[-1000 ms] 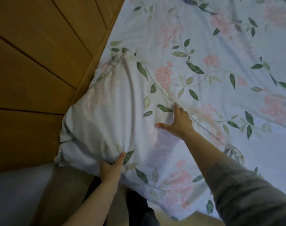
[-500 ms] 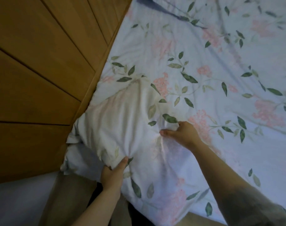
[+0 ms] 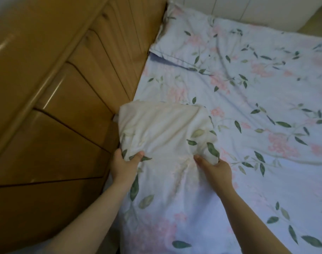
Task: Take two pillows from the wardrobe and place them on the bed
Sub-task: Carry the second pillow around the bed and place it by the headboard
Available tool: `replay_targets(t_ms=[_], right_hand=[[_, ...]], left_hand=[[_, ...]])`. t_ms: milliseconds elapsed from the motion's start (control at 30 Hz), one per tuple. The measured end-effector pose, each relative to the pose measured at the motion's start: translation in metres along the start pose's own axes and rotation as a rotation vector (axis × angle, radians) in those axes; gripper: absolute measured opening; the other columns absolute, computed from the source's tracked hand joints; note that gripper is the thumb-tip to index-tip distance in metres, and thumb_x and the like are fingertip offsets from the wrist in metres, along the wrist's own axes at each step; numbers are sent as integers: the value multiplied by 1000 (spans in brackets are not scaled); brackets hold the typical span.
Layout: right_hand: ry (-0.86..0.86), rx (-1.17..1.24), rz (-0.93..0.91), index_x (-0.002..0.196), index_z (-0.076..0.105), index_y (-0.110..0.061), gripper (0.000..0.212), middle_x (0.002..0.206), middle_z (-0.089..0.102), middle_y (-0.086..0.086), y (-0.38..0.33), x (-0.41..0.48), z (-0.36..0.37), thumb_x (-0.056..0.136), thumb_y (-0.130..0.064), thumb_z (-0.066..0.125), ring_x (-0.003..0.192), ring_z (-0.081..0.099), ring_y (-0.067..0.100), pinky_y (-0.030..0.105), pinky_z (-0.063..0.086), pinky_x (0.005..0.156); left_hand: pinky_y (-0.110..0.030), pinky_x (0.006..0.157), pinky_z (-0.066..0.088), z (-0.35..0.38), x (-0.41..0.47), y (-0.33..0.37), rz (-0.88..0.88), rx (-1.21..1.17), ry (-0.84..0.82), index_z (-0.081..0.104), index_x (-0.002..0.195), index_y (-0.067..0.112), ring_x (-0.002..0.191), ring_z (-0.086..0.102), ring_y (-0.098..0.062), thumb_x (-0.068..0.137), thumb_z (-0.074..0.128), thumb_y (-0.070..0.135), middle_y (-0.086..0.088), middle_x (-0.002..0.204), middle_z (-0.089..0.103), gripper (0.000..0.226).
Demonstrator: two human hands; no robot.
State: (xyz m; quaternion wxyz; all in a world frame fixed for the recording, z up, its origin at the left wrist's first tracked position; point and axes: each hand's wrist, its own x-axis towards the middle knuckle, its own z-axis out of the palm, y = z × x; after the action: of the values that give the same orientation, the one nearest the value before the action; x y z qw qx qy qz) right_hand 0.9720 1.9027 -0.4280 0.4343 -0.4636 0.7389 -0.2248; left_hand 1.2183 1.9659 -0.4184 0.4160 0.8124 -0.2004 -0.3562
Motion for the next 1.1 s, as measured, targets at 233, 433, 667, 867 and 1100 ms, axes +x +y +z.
replay_targets(t_ms=[233, 433, 667, 867, 1100], right_hand=[[-151, -182, 158, 137, 36, -2, 68, 134, 48, 22, -8, 16, 46, 86, -39, 62, 118, 50, 36, 40, 43, 92], [-273, -262, 264, 145, 23, -7, 76, 146, 34, 23, 18, 2, 83, 87, -38, 61, 128, 42, 38, 43, 38, 101], [-331, -321, 313, 146, 21, -8, 73, 149, 30, 20, 39, -10, 104, 89, -36, 58, 131, 40, 36, 40, 38, 101], [-340, -323, 301, 146, 23, -9, 76, 149, 33, 20, 64, 0, 117, 88, -44, 57, 132, 40, 35, 41, 38, 102], [-206, -245, 259, 145, 22, -4, 87, 148, 35, 19, 96, 57, 144, 82, -50, 62, 133, 39, 36, 42, 36, 105]], left_hand=[[-42, 109, 27, -10, 85, 13, 125, 707, -182, 13, 147, 9, 136, 22, -38, 82, 60, 49, -14, 153, 14, 90], [-38, 107, 36, -7, 78, -40, 189, 622, -537, 38, 138, 12, 128, 40, -28, 87, 58, 39, -13, 143, 37, 61], [-32, 106, 32, -9, 52, -88, 96, 580, -582, 33, 141, 24, 131, 38, -24, 89, 55, 35, -6, 146, 35, 58], [-36, 109, 31, -2, 60, -113, -11, 564, -382, 26, 143, 7, 134, 34, -29, 89, 56, 36, -13, 149, 29, 68], [-45, 99, 44, 22, 127, -142, -49, 540, -254, 36, 136, 0, 123, 46, -39, 89, 56, 32, -22, 138, 42, 60]])
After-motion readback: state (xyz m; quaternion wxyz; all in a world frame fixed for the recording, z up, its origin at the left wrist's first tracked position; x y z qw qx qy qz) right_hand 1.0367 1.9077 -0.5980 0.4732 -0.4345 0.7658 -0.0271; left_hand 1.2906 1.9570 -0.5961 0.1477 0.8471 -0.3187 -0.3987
